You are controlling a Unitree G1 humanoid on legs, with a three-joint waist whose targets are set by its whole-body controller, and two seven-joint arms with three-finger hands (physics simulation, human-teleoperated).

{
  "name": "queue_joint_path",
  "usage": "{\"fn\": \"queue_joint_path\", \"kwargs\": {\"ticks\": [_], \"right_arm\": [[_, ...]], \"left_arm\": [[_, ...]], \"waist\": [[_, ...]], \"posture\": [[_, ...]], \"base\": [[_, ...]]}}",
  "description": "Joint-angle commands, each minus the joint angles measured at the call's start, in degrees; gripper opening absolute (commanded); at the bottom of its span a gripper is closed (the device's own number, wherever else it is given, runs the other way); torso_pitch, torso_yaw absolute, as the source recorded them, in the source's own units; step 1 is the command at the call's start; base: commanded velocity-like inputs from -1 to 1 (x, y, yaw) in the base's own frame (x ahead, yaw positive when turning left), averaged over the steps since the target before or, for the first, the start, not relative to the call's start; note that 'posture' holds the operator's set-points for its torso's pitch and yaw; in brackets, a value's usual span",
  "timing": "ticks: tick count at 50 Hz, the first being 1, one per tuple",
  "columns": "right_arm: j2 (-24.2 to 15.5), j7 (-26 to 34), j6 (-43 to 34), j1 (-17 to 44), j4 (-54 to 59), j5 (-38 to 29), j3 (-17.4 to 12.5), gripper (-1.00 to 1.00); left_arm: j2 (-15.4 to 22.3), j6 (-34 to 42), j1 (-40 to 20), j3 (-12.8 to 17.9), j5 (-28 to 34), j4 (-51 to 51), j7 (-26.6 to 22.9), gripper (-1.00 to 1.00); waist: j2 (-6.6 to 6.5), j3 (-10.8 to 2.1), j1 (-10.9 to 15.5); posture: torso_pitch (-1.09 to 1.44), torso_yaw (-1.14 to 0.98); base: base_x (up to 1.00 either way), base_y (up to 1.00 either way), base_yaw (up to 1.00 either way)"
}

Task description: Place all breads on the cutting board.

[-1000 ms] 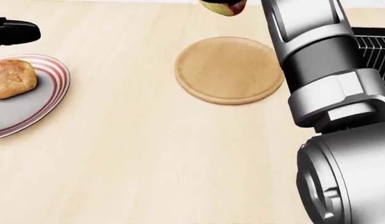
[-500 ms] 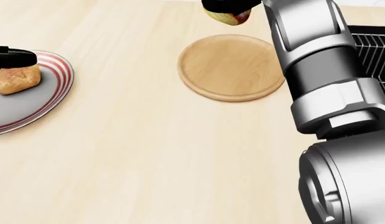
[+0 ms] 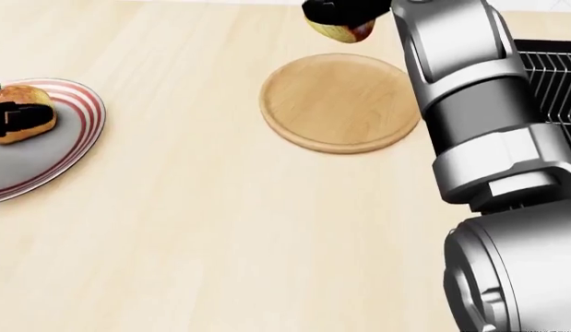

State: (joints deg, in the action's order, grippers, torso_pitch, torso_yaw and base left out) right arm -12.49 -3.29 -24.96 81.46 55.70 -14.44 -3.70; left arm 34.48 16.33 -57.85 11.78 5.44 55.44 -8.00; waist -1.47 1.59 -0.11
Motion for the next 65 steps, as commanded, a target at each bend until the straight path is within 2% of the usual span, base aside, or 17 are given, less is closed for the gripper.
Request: {"fn": "queue_joint_path", "kwargs": {"ticks": [1,7,29,34,36,39,40,42,62,65], "right_arm": [[-0.57,-0.43,1.78,2.72,-2.42,-0.22,-0.13,-1.0],[-0.7,-0.3,1.71,2.81,-2.49,-0.3,-0.14,-1.0],[-0.11,-0.2,0.73,1.82,-4.64,-0.13,-0.02,-1.0],[0.0,-0.3,1.03,1.58,-4.54,-0.04,-0.04,-1.0],[-0.01,-0.38,1.22,1.62,-4.35,0.03,-0.09,-1.0],[0.05,-0.39,1.2,1.43,-4.58,0.1,-0.06,-1.0],[0.08,-0.44,1.17,1.37,-4.69,0.13,-0.06,-1.0],[0.1,-0.46,1.07,1.35,-4.85,0.18,-0.07,-1.0],[0.14,-0.65,1.1,1.9,-4.67,1.25,-0.29,-1.0],[0.12,-0.71,0.58,1.66,-5.3,1.96,-0.66,-1.0]], "left_arm": [[1.06,-2.46,-2.03,0.5,0.04,-1.98,0.56,0.36],[0.93,-2.33,-1.56,0.55,-0.04,-2.12,0.76,0.25],[0.35,-4.49,0.44,0.2,0.68,-1.8,1.19,0.34],[-0.03,-5.08,0.51,-0.05,1.22,-1.61,1.43,0.29],[-0.07,-5.14,0.45,-0.13,1.53,-1.63,1.59,0.25],[-0.06,-5.46,0.13,-0.08,1.8,-1.15,1.88,-0.12],[0.02,-5.8,-0.03,-0.16,2.04,-0.73,2.1,-0.66],[0.07,-6.21,-0.19,-0.11,2.17,-0.17,2.27,-0.96],[0.72,-4.09,-3.18,0.28,1.69,-1.86,3.46,-1.0],[1.11,-1.76,-4.77,0.51,0.94,-3.86,2.58,-1.0]], "waist": [[-0.31,-2.04,-0.01],[-0.34,-2.05,-0.07],[-0.44,-2.07,-0.07],[-0.43,-2.13,-0.07],[-0.43,-2.16,-0.07],[-0.41,-2.21,-0.05],[-0.41,-2.21,-0.04],[-0.41,-2.22,-0.02],[-0.29,-2.04,-0.08],[-0.29,-2.05,-0.12]], "posture": [[0.0,0.0],[0.0,0.0],[0.0,0.0],[0.0,0.0],[0.0,0.0],[0.0,0.0],[0.0,0.0],[0.0,0.0],[0.0,0.0],[0.0,0.0]], "base": [[0.0,0.0,0.0],[0.0,0.0,0.0],[0.0,0.0,0.0],[0.0,0.0,0.0],[0.0,0.0,0.0],[0.0,0.0,0.0],[0.0,0.0,0.0],[0.0,0.0,0.0],[0.0,0.0,0.0],[0.0,0.0,0.0]]}}
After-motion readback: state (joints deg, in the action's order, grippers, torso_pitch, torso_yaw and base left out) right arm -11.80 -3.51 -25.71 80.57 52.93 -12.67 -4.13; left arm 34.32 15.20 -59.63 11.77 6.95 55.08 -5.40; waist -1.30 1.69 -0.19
